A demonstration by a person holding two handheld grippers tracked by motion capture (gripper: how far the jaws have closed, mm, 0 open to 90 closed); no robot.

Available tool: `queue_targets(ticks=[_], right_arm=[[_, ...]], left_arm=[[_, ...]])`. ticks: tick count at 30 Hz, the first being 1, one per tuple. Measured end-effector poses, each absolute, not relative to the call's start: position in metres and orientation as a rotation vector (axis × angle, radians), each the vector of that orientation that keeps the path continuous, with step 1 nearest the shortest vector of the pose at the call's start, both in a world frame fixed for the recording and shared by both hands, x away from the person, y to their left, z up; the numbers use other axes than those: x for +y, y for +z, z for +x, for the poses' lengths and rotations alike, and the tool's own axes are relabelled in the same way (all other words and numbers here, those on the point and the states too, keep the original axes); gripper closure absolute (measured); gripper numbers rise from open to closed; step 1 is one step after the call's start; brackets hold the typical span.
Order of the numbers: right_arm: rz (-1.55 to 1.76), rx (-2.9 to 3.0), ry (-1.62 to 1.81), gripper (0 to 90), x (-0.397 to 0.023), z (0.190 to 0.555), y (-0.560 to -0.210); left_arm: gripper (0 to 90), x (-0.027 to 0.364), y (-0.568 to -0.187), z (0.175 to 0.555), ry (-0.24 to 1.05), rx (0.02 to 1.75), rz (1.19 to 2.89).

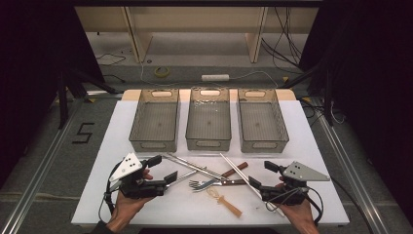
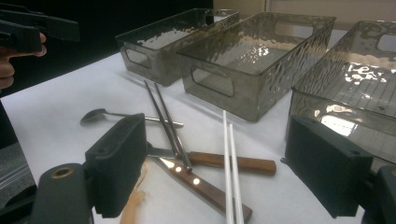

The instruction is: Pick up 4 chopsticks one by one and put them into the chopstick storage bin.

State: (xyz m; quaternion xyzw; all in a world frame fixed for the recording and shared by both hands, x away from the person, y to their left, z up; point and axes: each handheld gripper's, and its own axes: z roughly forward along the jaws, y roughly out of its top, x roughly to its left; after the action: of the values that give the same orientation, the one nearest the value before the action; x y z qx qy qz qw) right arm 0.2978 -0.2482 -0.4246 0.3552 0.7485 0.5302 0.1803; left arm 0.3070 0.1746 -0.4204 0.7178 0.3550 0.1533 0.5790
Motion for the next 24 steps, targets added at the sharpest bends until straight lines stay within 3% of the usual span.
queue_targets(ticks=[13, 24], right_arm=[[0.992, 2.208, 1.386, 31.8, -0.25, 0.306, -0.415], [1.072, 2.51, 0.988, 43.5, -0.249, 0.333, -0.414]], left_arm=[[18.4, 0.175, -0.42, 0.307, 0.358, 0.829, 1.68], [18.4, 0.176, -0.42, 0.307, 0.358, 0.839, 1.671]])
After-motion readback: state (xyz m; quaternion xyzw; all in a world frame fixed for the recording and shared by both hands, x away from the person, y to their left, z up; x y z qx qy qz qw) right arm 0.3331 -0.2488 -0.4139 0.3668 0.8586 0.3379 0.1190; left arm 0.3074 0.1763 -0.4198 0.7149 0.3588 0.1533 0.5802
